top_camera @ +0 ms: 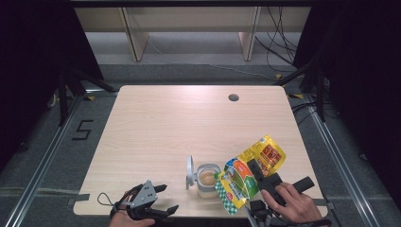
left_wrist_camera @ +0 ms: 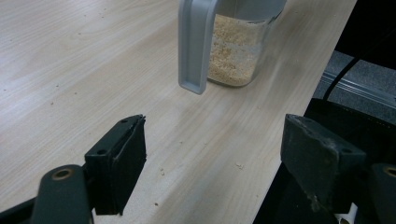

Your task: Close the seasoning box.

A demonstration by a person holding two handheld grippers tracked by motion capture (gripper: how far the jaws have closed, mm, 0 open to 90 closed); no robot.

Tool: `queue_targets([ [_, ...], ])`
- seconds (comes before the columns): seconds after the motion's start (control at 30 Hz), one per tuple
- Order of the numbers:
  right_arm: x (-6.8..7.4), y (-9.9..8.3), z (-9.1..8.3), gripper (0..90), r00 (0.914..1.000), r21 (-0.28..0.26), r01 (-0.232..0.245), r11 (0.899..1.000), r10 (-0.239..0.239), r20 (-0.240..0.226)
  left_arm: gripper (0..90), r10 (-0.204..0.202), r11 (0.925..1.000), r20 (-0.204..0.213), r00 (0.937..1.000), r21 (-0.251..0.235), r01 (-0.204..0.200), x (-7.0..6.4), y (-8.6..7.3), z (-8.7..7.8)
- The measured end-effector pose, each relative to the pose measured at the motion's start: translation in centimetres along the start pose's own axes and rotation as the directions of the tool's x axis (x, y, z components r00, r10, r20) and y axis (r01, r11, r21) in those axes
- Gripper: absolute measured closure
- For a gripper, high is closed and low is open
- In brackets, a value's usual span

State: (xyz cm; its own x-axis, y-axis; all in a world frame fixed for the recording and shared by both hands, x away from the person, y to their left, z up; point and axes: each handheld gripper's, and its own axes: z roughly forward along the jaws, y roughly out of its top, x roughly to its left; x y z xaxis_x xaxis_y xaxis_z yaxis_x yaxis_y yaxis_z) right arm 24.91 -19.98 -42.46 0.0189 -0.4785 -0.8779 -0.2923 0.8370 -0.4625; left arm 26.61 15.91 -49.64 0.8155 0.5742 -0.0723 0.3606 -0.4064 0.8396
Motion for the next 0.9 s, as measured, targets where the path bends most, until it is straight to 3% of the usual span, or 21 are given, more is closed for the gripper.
queue_targets([
  [0.17,0.0,0.0,0.0,62.6,1.0,0.001,0.006,1.0,-0.006,-0.001,22.0,0.001,1.0,0.0,1.0,0.001,-0.001,0.0,0.0,0.0],
  [0.37,0.0,-0.2,0.0,62.6,0.9997,-0.002,-0.023,1.0,0.023,-0.006,22.0,0.002,1.0,0.001,1.0,0.0,-0.002,0.0,0.0,0.0],
  [0.43,0.0,-0.3,0.1,62.6,0.9999,-0.009,-0.009,1.0,0.009,-0.004,22.0,0.002,1.0,0.0,1.0,0.0,-0.002,0.0,0.0,0.0],
  [0.5,0.2,-0.3,0.0,62.6,0.9986,-0.005,-0.051,0.999,0.051,-0.013,22.0,0.002,1.0,-0.001,1.0,-0.001,-0.002,0.0,0.0,0.0],
  [0.6,0.3,-0.4,0.0,62.6,0.9982,-0.01,-0.06,0.998,0.06,-0.012,22.0,0.005,1.0,-0.001,1.0,0.001,-0.005,0.0,0.0,-0.1],
  [0.7,0.4,-0.6,0.0,62.6,0.9938,-0.019,-0.109,0.994,0.109,-0.021,22.0,0.01,0.9999,-0.002,0.9999,0.006,-0.01,0.1,0.0,-0.1],
  [0.8,0.6,-0.7,0.2,62.6,0.9914,-0.037,-0.129,0.991,0.128,-0.027,22.0,0.011,0.9999,-0.006,0.9999,0.005,-0.011,0.1,0.0,-0.1],
  [0.9,1.1,-1.0,0.2,62.7,0.9816,-0.041,-0.186,0.982,0.183,-0.053,22.0,0.001,1.0,-0.001,1.0,-0.001,-0.001,0.0,0.0,-0.1],
])
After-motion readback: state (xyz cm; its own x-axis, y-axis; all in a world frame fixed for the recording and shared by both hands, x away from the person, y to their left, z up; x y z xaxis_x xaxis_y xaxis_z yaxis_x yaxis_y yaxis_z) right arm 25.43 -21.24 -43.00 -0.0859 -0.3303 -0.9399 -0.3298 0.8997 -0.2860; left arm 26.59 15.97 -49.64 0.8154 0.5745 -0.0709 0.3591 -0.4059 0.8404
